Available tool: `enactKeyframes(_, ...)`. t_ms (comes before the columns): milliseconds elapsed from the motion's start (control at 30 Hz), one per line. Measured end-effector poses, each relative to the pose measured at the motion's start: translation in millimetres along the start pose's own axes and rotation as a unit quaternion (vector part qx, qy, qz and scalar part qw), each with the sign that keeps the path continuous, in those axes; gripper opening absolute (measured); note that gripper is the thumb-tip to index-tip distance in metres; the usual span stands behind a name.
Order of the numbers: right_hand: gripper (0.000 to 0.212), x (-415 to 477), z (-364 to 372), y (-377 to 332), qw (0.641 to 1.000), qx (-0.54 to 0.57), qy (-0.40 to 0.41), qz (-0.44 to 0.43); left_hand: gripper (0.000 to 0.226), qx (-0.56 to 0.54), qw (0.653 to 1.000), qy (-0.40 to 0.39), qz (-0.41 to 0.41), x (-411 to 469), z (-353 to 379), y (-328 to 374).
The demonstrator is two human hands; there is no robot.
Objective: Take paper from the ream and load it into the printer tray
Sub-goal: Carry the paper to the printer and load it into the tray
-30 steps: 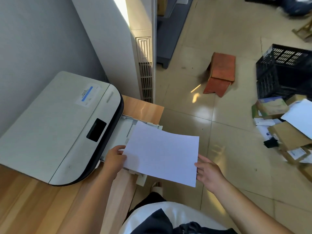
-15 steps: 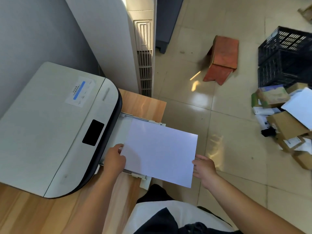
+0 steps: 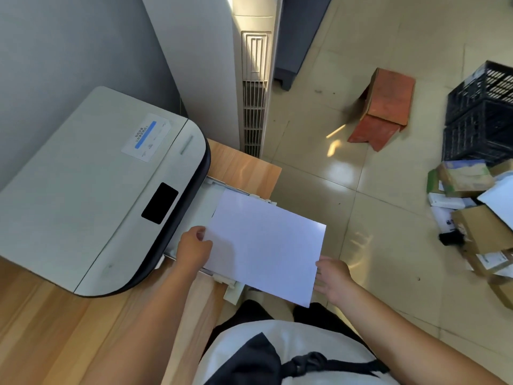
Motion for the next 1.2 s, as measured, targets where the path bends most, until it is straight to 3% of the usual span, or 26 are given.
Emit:
enactKeyframes(133,0.026,7.4,-8.7,-6.2,0.999,-0.03,-0.031,0.008,0.046,-0.043,0.999,0.01,-0.03,-4.4,2.2,1.4)
enactKeyframes(267,0.022,16.8,-15.7,-19.4,0.991,-0.038,-0.125,0.044,0.046,-0.068,0.995,0.038,-0.058,-13.2,2.7,8.3)
enactKeyframes(500,0.026,38.1,-23.9,-25.6,0.956,-0.046,-0.271,0.106,0.038,-0.185,0.95,0.251,-0.034,-110.5,27.4,16.3)
enactKeyframes(600,0.019,45.2,-23.7,-16.7,0.936,-0.073,-0.316,0.141,0.03,-0.24,0.92,0.295,-0.09,-152.6,59.1,5.1)
enactKeyframes(733,0.012,46.2,-17.0,-14.7,0.918,-0.119,-0.341,0.161,0.015,-0.347,0.871,0.214,-0.274,-178.3,112.7,-16.7)
enactKeyframes(800,0.01,45.8,-12.5,-17.3,0.914,-0.139,-0.345,0.161,0.017,-0.427,0.838,0.131,-0.313,-181.8,139.0,-22.3)
enactKeyframes(867,0.014,45.8,-8.1,-20.9,0.912,-0.16,-0.343,0.158,0.023,-0.47,0.824,0.06,-0.312,-182.5,160.0,-20.1)
enactKeyframes(933,0.014,45.7,-3.3,-24.7,0.912,-0.178,-0.337,0.151,0.022,-0.505,0.807,0.038,-0.303,-184.9,170.8,-11.2)
enactKeyframes(1200,0.016,38.2,17.9,-35.3,0.908,-0.205,-0.336,0.145,0.031,-0.585,0.764,0.053,-0.266,-194.7,171.9,-7.1)
Point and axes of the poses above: each hand's wrist, its own x-axis towards the middle knuckle, its own z-axis out of the palm, y = z × x, the point moved 4 cm from there along x, towards the middle knuckle, and after that the axes turned 2 degrees about x, right-handed, at the moved point
